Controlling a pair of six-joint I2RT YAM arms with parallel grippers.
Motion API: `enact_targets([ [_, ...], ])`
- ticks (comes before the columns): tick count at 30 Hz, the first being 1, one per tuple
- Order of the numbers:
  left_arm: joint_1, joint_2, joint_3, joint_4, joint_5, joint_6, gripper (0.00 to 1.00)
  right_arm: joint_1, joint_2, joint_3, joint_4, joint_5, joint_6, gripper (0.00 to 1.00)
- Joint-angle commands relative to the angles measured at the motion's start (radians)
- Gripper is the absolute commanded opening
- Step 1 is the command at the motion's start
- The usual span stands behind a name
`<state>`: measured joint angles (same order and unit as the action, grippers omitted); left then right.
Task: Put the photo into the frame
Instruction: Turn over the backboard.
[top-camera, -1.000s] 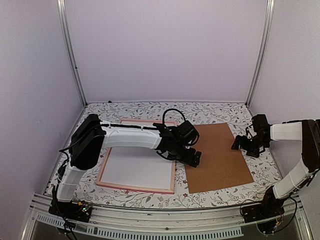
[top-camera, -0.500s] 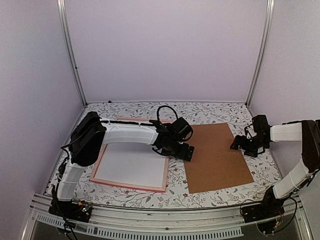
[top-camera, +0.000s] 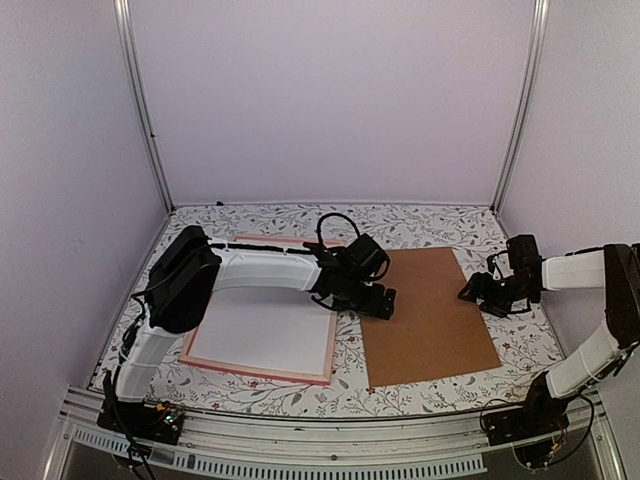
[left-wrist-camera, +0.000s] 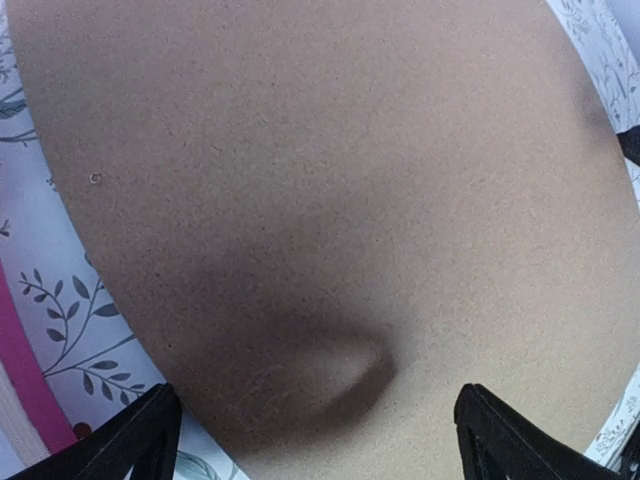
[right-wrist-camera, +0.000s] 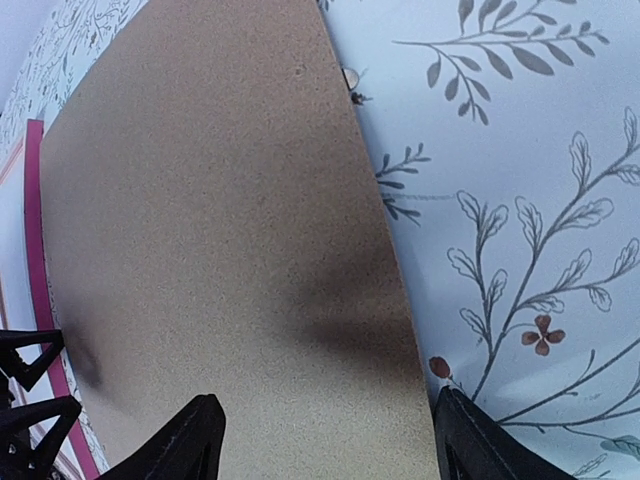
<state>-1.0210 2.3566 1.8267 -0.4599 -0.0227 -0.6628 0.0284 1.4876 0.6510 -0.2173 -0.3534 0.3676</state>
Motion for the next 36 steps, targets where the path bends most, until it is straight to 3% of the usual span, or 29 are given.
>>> enact_targets([
  [1, -0.005, 0.047, -0.064, 0.033, 0.107, -0.042, 0.98, 0.002, -0.053, -0.022, -0.028, -0.158, 0.026, 0.72],
  [12, -0.001, 0.009, -0.102, 0.084, 0.112, -0.051, 0.98, 0.002, -0.18, 0.007, -0.089, -0.378, 0.039, 0.59],
  [22, 0.01, -0.065, -0.161, 0.144, 0.134, -0.073, 0.98, 0.004, -0.332, 0.088, -0.159, -0.569, 0.07, 0.54],
  [36, 0.015, -0.168, -0.216, 0.199, 0.155, -0.101, 0.98, 0.134, -0.397, 0.171, -0.089, -0.626, 0.185, 0.52],
])
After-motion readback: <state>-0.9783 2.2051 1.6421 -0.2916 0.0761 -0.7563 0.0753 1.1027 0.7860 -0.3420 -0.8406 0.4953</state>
